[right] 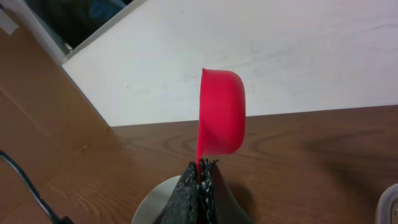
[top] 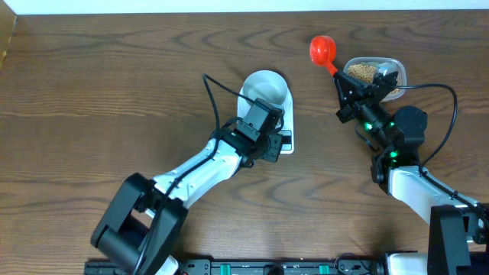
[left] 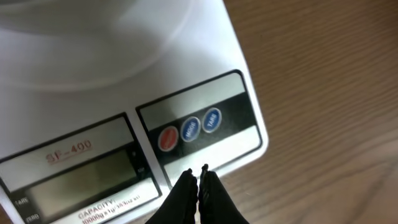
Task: Scoop item into bowl and weigh 50g on scale
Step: 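Press the scale's front button with the left gripper fingertips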
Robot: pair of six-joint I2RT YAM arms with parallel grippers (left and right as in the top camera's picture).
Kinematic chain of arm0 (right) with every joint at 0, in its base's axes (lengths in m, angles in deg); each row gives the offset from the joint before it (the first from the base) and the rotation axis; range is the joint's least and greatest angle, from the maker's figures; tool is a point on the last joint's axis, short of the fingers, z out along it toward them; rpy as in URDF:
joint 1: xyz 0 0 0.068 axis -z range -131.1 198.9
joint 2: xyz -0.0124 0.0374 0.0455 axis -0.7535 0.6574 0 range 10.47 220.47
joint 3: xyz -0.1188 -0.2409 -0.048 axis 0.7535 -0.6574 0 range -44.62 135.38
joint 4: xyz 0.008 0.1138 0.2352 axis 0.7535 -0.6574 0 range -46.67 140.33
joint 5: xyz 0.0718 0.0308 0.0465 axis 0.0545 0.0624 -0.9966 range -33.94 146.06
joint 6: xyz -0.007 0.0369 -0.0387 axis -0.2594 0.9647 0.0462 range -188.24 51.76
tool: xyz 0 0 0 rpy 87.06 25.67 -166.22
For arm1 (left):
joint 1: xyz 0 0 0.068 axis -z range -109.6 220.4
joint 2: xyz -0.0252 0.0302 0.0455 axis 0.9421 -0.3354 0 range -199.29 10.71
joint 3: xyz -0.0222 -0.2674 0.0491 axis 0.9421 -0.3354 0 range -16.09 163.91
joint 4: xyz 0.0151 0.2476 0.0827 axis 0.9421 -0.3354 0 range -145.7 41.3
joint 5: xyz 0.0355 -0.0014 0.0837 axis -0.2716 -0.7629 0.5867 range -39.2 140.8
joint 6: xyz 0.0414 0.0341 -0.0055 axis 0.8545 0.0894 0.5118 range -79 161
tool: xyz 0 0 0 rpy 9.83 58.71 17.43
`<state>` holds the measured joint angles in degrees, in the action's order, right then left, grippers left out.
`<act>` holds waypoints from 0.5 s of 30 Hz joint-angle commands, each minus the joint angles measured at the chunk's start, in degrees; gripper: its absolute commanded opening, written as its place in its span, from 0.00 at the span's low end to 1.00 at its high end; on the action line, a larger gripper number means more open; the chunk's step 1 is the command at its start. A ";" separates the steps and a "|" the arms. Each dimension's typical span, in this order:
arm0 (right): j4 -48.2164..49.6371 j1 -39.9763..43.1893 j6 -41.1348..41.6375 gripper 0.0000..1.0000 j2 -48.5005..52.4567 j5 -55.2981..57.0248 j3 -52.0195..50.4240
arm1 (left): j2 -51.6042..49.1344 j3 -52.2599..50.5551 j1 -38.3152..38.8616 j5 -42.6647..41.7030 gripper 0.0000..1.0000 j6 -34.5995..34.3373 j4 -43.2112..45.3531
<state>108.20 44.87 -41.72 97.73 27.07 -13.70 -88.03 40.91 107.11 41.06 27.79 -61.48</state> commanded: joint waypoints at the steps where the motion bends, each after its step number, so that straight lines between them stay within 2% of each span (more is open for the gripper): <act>1: -0.07 0.24 -0.94 0.01 0.20 0.66 0.98 | -0.50 1.09 -0.02 4.04 0.07 1.88 1.51; 15: -0.31 0.24 -0.94 0.01 0.20 0.63 0.98 | -2.60 1.09 -0.04 2.97 0.07 3.76 3.87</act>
<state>107.98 44.87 -41.76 97.73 27.24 -13.70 -89.58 40.93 107.11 43.88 29.41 -58.15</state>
